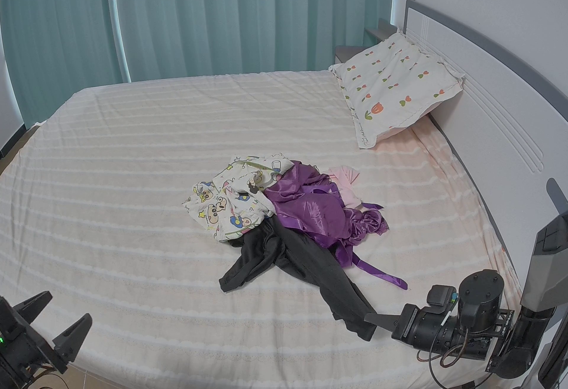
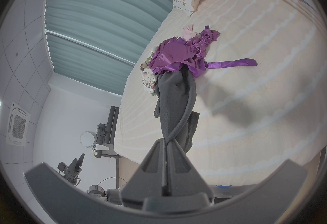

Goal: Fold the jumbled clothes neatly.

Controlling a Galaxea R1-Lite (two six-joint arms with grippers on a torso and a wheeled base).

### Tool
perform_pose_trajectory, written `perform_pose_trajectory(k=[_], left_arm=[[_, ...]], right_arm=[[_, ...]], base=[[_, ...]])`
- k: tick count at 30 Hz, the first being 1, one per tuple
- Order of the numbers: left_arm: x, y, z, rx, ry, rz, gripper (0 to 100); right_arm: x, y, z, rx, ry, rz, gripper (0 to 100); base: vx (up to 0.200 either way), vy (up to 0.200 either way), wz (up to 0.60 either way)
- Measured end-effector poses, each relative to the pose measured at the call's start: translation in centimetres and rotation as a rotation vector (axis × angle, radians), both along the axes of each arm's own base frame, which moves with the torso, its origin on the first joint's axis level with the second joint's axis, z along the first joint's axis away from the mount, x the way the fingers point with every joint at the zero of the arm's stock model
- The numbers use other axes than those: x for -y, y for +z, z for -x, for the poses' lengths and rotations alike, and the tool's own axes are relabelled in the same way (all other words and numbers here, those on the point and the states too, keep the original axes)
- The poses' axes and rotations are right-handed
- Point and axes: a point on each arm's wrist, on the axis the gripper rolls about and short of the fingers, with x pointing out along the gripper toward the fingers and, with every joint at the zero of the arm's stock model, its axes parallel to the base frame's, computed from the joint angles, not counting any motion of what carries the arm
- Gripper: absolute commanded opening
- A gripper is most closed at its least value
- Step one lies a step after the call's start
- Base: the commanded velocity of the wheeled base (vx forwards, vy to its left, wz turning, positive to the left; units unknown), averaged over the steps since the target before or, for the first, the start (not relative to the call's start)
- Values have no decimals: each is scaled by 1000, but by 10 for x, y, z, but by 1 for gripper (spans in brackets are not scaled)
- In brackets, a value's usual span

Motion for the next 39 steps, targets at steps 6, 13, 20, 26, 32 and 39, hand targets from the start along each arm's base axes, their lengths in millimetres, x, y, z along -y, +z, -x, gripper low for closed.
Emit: perform_pose_trajectory(k=[6, 13, 20, 26, 32, 39], left_arm=[[4, -4, -40, -196, -71, 0, 100], [16, -17, -92, -353, -123, 29, 100], [36, -42, -145, -454, -85, 50, 100], [68, -74, -189, -518, -37, 44, 100], [112, -117, -233, -532, 5, 4, 100], [163, -154, -282, -472, 72, -33, 100]], right_arm=[[0, -2, 0, -6, -2, 7, 0], [0, -3, 0, -8, -4, 10, 0], [0, -3, 0, -8, -6, 12, 0], [0, -3, 0, -8, -8, 13, 0], [0, -3, -1, -8, -13, 15, 0], [-1, -6, 0, -14, -14, 23, 0]], base=[[0, 0, 0], [0, 0, 0], [0, 0, 0], [0, 0, 0], [0, 0, 0], [0, 0, 0]])
